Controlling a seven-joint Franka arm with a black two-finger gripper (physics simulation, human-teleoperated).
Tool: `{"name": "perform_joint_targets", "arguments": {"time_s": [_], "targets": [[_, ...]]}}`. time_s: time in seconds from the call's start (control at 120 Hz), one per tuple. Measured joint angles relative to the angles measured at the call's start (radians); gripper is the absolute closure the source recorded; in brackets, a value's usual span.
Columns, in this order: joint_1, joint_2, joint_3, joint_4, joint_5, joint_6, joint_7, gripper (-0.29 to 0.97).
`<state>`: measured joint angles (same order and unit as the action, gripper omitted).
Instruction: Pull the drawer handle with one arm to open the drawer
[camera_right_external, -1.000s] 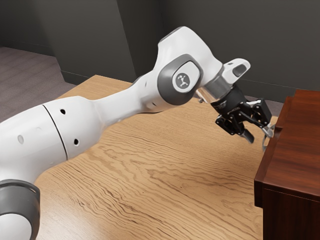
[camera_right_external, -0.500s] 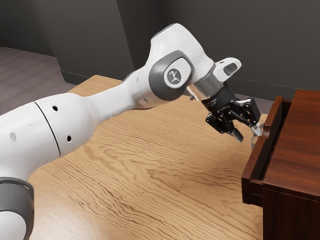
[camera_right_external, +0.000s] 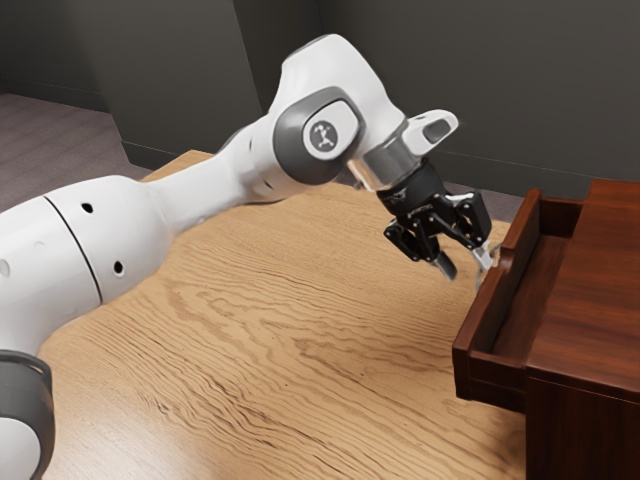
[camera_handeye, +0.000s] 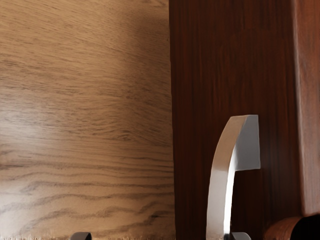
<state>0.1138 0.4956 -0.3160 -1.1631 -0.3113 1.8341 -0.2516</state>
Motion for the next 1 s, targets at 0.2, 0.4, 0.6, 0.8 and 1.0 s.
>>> {"name": "perform_joint_targets", "arguments": {"time_s": [0.2, 0.4, 0.6, 0.8, 1.0], "targets": [[0.004, -0.016, 0.016, -0.001, 0.012, -0.045, 0.012, 0.37], [0.010, -0.025, 0.033, -0.006, 0.015, -0.081, 0.022, 0.37], [0.016, -0.038, 0.050, -0.006, 0.025, -0.107, 0.037, 0.37], [0.033, -0.053, 0.050, -0.021, 0.030, -0.130, 0.050, 0.37], [0.057, -0.061, 0.051, -0.035, 0.036, -0.149, 0.067, 0.37]]}}
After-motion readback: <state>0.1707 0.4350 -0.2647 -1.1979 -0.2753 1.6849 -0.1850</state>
